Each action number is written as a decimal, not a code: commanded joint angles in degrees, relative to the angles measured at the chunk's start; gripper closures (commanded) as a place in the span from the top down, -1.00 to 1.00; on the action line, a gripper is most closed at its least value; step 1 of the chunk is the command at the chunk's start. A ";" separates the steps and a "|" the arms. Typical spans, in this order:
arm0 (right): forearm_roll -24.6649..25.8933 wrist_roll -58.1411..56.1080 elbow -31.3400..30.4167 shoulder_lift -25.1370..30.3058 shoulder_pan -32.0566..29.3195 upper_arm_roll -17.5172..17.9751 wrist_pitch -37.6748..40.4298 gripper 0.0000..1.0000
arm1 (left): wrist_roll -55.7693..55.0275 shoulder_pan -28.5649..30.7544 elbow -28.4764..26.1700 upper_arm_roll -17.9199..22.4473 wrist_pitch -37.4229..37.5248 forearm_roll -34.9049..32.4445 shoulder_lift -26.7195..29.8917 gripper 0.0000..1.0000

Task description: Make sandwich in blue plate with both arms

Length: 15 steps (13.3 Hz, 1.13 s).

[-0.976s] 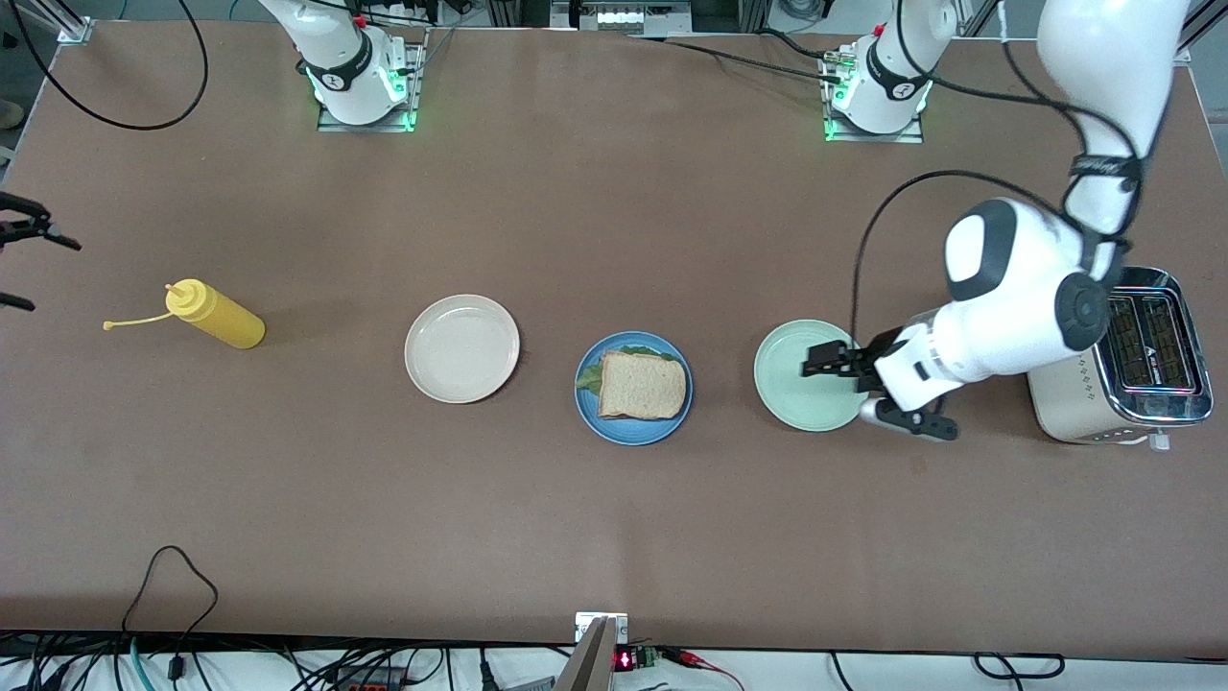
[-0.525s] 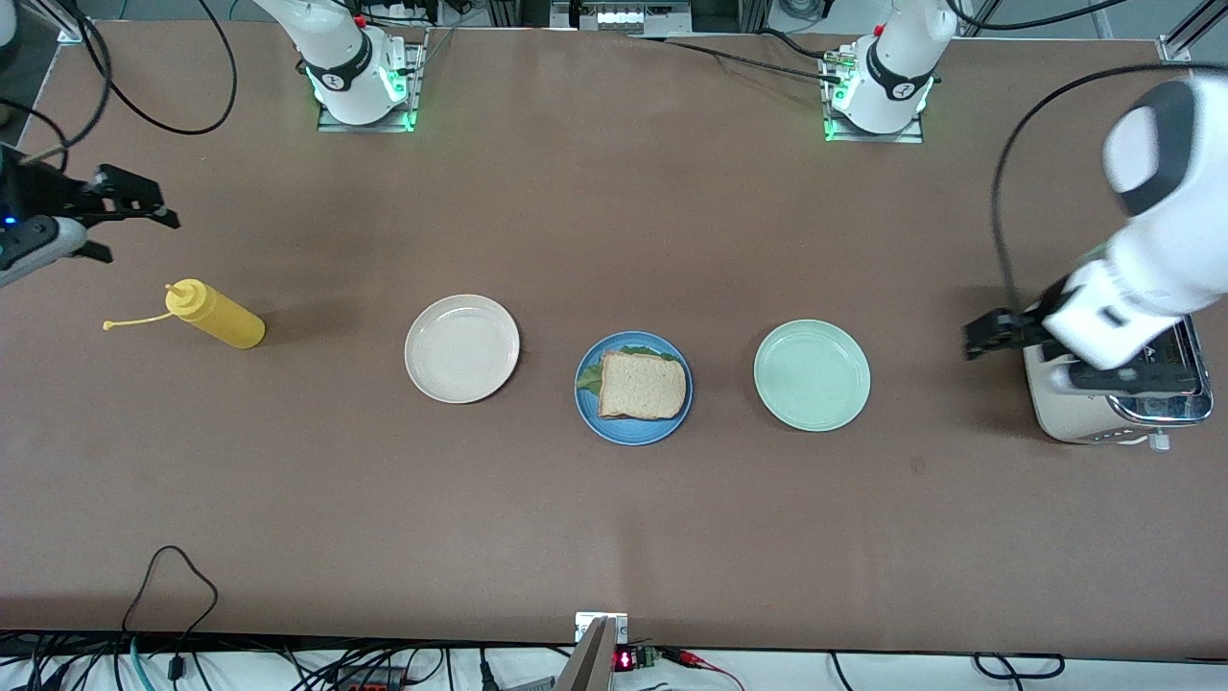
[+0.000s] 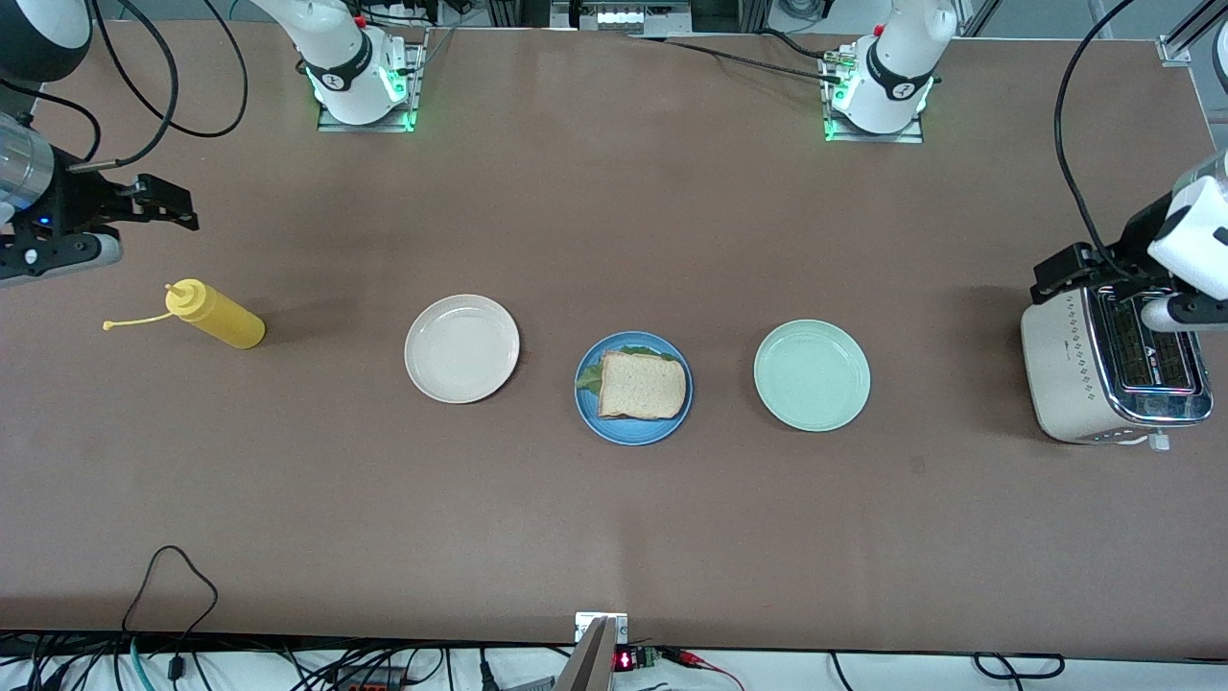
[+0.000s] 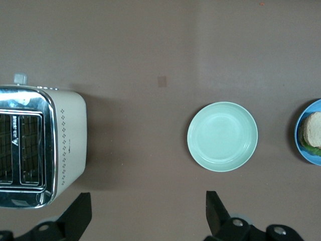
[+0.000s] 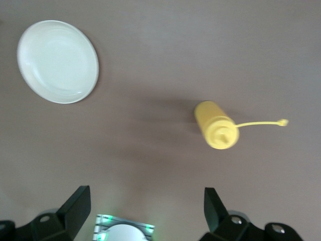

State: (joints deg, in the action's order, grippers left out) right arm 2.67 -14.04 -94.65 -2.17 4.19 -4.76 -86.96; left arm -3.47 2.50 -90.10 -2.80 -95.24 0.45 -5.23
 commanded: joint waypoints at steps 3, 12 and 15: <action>3.23 3.65 1.13 0.50 2.14 -0.43 0.13 1.00 | 1.01 -0.39 -9.73 -0.19 -0.21 -1.33 8.03 1.00; -5.22 6.39 0.87 0.59 -1.81 -0.95 0.74 1.00 | 1.01 -0.13 -10.27 -0.37 1.37 -1.24 9.18 1.00; -4.78 6.04 0.87 0.67 -1.82 -1.04 0.48 1.00 | 1.10 -0.04 -10.27 -0.37 1.37 -1.15 9.27 1.00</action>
State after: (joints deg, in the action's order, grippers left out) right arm -1.69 -7.96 -93.80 -2.16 2.72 -6.09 -86.85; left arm -3.20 2.38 -99.16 -3.10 -94.29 0.45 2.34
